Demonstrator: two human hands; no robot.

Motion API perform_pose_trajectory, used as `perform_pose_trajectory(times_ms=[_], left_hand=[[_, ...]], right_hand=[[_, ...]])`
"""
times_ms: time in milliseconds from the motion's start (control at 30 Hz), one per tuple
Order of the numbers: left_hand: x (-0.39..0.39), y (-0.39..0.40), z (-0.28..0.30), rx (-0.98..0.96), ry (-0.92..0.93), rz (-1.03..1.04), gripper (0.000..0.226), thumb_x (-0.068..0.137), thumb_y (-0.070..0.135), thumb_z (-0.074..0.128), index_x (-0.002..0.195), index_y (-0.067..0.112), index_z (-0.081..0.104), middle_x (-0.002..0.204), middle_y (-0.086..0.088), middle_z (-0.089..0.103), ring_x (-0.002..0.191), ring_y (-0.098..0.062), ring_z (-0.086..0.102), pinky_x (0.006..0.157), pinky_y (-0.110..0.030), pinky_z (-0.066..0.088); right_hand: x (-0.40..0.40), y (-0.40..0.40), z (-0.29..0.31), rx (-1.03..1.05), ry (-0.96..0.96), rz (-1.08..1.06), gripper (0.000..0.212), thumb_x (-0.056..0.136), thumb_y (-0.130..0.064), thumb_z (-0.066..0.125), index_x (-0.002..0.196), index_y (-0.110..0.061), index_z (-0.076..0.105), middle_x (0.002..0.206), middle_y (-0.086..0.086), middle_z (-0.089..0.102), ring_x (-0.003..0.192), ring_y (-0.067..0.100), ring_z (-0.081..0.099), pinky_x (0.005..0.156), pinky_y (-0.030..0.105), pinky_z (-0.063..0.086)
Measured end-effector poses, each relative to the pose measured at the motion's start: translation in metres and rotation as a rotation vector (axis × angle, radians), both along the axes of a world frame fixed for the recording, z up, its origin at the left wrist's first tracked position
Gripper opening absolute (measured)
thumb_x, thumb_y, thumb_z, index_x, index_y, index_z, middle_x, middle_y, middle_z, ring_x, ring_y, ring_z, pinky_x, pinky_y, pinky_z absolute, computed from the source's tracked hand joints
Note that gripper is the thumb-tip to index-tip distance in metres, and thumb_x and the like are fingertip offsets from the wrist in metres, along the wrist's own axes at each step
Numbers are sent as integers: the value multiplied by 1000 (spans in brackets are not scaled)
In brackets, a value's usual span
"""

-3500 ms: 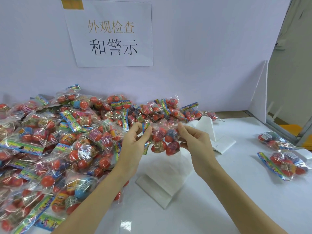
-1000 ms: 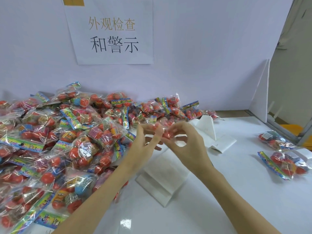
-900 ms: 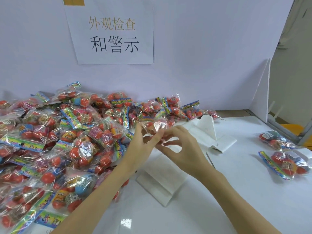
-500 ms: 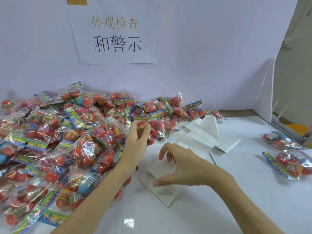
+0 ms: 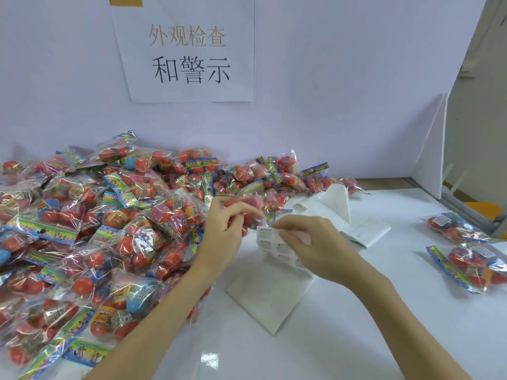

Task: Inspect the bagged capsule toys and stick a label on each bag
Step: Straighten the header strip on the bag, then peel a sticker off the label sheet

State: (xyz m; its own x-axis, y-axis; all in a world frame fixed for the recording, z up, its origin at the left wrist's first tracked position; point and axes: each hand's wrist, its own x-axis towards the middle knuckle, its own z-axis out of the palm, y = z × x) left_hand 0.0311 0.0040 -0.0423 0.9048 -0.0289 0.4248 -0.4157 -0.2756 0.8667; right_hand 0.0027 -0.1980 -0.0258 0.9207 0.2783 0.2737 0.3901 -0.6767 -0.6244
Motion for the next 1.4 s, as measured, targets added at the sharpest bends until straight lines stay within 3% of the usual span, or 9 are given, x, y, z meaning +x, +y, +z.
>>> perform_pose_trajectory(times_ms=[133, 233, 500, 667, 900, 1000, 1167, 1267, 1400], left_hand=[[-5, -2, 6, -1, 76, -180, 27, 106, 5, 51, 101, 3, 78, 114, -15, 48, 80, 9, 57, 76, -10, 48], [-3, -4, 1, 107, 48, -189, 11, 100, 13, 66, 93, 11, 74, 107, -6, 48, 78, 0, 56, 80, -19, 49], [-1, -4, -2, 98, 31, -106, 38, 92, 47, 64, 75, 12, 65, 99, -1, 46, 85, -23, 60, 83, -41, 55], [2, -4, -4, 132, 14, -92, 41, 94, 47, 61, 75, 11, 67, 97, 0, 47, 83, -14, 56, 83, -32, 51], [2, -9, -6, 37, 116, -147, 44, 103, 42, 48, 85, 8, 69, 99, -1, 47, 85, 0, 57, 74, -19, 49], [2, -8, -5, -102, 232, -200, 32, 110, 22, 48, 93, 5, 69, 106, -1, 46, 89, -5, 56, 74, -16, 47], [2, -5, -1, -6, 199, -182, 31, 109, 12, 47, 97, -6, 69, 107, -8, 46, 79, 4, 53, 74, -10, 45], [2, -6, -1, -77, 216, -191, 35, 109, 14, 48, 101, -14, 66, 102, -7, 48, 69, -2, 54, 63, -14, 47], [-4, -6, 3, -201, 274, -230, 48, 107, 33, 48, 109, -11, 66, 94, -9, 62, 85, -21, 66, 75, -27, 52]], right_hand=[[1, -3, 1, 136, -90, -33, 27, 103, -8, 61, 115, -24, 78, 107, -17, 73, 105, -3, 62, 87, 10, 46], [4, -4, 0, 162, -171, -54, 26, 102, -5, 62, 115, -21, 78, 105, -12, 73, 103, 3, 63, 89, 15, 47], [6, 0, -6, 87, -340, -85, 17, 98, -13, 70, 112, -22, 76, 104, -10, 71, 103, 10, 63, 91, 22, 46], [7, 3, -11, 141, -323, -94, 19, 94, -22, 77, 112, -24, 73, 105, -18, 71, 101, 3, 65, 90, 13, 44], [7, 5, -15, 85, -445, -112, 15, 95, -18, 77, 106, -26, 72, 103, -15, 72, 100, 13, 66, 91, 39, 52], [7, 7, -15, 84, -532, -87, 15, 91, -5, 78, 102, -15, 75, 109, -5, 70, 104, 15, 66, 92, 32, 53], [5, 11, -13, 122, -642, -27, 14, 92, 3, 74, 103, -6, 72, 117, 2, 66, 111, 11, 63, 93, 19, 50], [3, 14, -13, 171, -604, 37, 12, 95, 5, 68, 104, -4, 67, 120, 3, 63, 116, 8, 60, 94, 17, 49], [3, 16, -13, 166, -564, 81, 10, 97, 4, 64, 102, -4, 66, 121, 3, 62, 118, 4, 57, 96, 18, 48]])
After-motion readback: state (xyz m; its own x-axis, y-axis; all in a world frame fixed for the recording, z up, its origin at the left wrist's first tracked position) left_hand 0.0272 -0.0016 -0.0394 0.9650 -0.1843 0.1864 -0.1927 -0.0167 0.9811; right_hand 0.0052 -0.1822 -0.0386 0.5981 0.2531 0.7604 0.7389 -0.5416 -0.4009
